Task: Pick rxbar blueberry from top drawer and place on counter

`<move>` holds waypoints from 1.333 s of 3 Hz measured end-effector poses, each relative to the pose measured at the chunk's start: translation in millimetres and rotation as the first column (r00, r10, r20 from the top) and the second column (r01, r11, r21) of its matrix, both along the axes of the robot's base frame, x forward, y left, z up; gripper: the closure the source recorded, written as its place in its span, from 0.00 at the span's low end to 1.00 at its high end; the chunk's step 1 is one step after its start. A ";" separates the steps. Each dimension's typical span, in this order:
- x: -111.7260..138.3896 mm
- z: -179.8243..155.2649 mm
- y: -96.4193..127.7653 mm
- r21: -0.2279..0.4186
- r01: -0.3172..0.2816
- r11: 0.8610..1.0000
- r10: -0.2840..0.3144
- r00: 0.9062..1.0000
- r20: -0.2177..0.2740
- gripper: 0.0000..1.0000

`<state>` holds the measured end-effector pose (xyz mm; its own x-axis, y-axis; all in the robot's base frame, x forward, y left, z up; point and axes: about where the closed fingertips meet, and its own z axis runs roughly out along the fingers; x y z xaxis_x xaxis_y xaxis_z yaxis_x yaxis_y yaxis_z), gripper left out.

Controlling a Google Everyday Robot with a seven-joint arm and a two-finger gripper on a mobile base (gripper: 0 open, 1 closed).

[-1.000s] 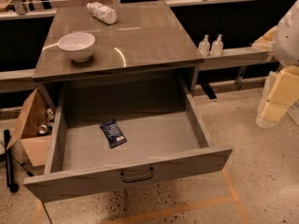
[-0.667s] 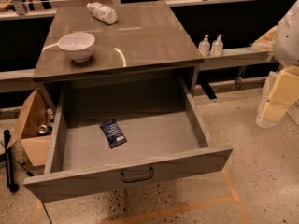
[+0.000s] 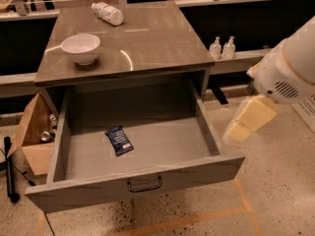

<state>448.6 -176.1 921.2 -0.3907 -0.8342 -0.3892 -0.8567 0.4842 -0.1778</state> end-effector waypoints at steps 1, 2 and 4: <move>24.6 -55.1 43.3 0.116 0.111 0.987 -0.107 0.993 -0.043 0.00; 76.1 -87.7 84.0 0.204 0.206 0.957 -0.204 0.978 -0.033 0.00; 120.4 -104.1 121.2 0.282 0.291 0.914 -0.291 0.956 -0.044 0.00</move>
Offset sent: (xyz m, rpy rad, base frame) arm 0.1571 0.1339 -0.1211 0.3820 -0.0315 -0.4447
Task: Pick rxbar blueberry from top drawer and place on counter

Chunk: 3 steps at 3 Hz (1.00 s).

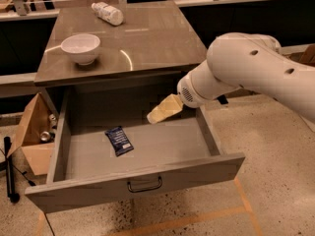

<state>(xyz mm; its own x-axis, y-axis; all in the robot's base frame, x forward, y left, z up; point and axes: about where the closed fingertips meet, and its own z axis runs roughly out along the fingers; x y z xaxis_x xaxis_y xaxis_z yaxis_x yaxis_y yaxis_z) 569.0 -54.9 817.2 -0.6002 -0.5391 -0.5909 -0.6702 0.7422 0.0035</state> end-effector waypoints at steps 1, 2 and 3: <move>3.5 -10.3 7.8 -0.004 0.047 0.999 -0.047 0.999 -0.010 0.00; 18.1 -42.5 34.9 -0.041 0.083 0.996 -0.084 0.996 -0.038 0.00; 34.8 -73.5 70.0 -0.062 0.103 0.993 -0.110 0.987 -0.114 0.00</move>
Offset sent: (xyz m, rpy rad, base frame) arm 0.0401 0.0789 -0.0880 -0.0455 0.1206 -0.2034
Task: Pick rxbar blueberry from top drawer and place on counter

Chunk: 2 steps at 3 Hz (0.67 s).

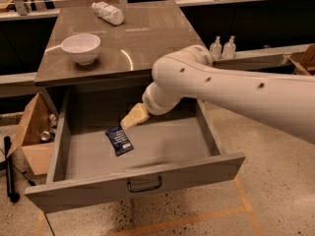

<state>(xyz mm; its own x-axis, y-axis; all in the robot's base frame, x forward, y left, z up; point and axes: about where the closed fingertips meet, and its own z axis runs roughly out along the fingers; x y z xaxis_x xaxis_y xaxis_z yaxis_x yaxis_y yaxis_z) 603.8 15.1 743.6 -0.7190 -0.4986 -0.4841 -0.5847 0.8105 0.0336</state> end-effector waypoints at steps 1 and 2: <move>14.2 -25.5 38.4 0.009 -0.013 1.000 0.013 0.997 -0.072 0.00; 14.1 -25.6 38.4 0.009 -0.013 1.000 0.013 0.997 -0.072 0.00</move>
Offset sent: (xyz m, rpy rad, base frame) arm 0.0113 0.0292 -0.0196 0.0063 0.0580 0.0069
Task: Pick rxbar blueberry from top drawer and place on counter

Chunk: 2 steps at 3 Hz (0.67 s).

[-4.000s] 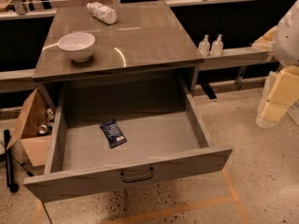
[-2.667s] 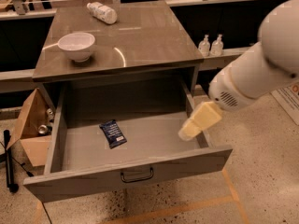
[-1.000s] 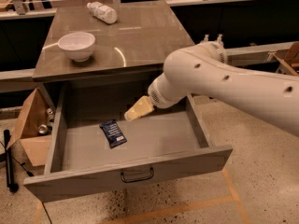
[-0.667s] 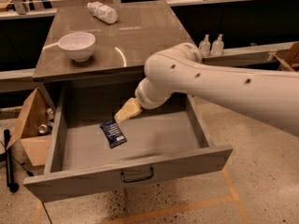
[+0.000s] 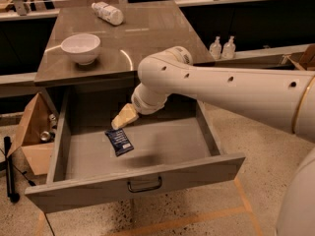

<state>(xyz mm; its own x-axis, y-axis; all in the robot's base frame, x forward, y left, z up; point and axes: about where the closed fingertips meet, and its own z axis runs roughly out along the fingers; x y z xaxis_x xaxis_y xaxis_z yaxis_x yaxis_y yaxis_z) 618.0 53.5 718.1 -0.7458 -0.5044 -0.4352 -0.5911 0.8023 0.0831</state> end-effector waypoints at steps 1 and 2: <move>3.0 -1.7 16.5 -0.011 -0.002 1.000 0.002 1.000 0.017 0.00; 10.5 -10.1 39.2 -0.052 0.018 0.998 -0.018 1.000 0.007 0.00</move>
Offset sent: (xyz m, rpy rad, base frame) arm 0.0164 0.0526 -0.0127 -0.0955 0.0038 -0.0515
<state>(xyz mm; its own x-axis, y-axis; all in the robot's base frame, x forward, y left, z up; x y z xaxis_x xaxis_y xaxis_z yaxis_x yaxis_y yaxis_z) 628.5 92.7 707.9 -0.7523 -0.5129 -0.4134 -0.5768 0.8160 0.0373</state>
